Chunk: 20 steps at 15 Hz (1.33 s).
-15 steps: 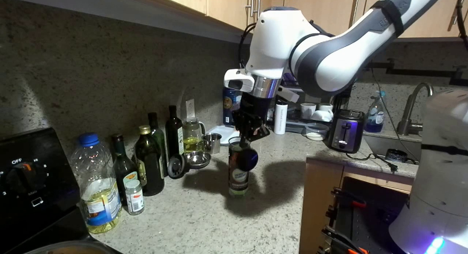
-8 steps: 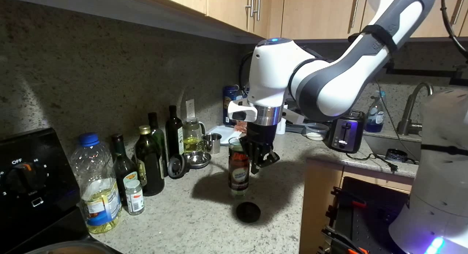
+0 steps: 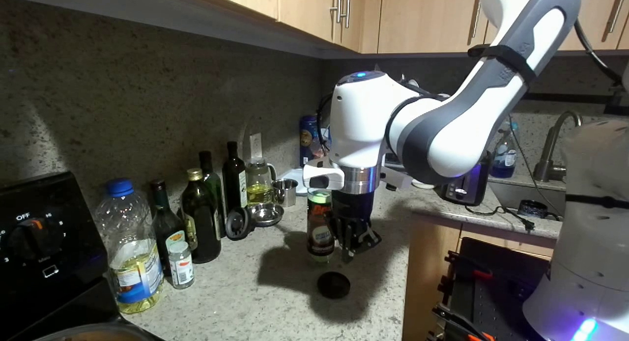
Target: Put the two tennis balls inside the container then place the black lid on top of the container
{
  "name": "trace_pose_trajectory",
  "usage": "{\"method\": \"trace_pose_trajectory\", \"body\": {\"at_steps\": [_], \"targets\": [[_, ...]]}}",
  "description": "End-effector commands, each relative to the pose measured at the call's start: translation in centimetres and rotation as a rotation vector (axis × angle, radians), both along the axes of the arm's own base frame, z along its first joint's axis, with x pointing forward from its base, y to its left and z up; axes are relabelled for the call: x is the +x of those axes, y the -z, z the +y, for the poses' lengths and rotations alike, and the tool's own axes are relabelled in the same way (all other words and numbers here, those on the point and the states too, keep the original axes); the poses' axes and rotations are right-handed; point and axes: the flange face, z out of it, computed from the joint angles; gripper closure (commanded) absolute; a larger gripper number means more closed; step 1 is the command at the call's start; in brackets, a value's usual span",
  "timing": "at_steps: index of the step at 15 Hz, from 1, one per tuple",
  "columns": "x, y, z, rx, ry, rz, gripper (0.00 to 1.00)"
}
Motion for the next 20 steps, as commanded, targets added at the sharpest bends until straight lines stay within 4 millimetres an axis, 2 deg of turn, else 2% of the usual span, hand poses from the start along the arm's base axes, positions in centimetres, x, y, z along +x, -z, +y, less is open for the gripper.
{"method": "trace_pose_trajectory", "body": {"at_steps": [1,2,6,7,8,9,12,16,20], "targets": [[0.0,2.2,1.4,0.030,0.011,0.019,0.99],[0.1,2.8,1.5,0.028,0.017,0.021,0.83],[0.4,5.6,1.4,0.039,0.071,0.026,0.59],[0.5,6.3,1.3,0.040,0.090,0.031,0.45],[0.5,6.9,1.1,0.040,0.103,0.033,0.37],[0.6,7.4,1.2,0.037,0.120,0.040,0.34],[0.8,8.8,0.8,0.019,0.163,0.060,0.28],[1.2,10.3,0.3,0.010,0.225,0.075,0.39],[1.6,11.4,-0.2,0.010,0.281,0.088,0.41]]}}
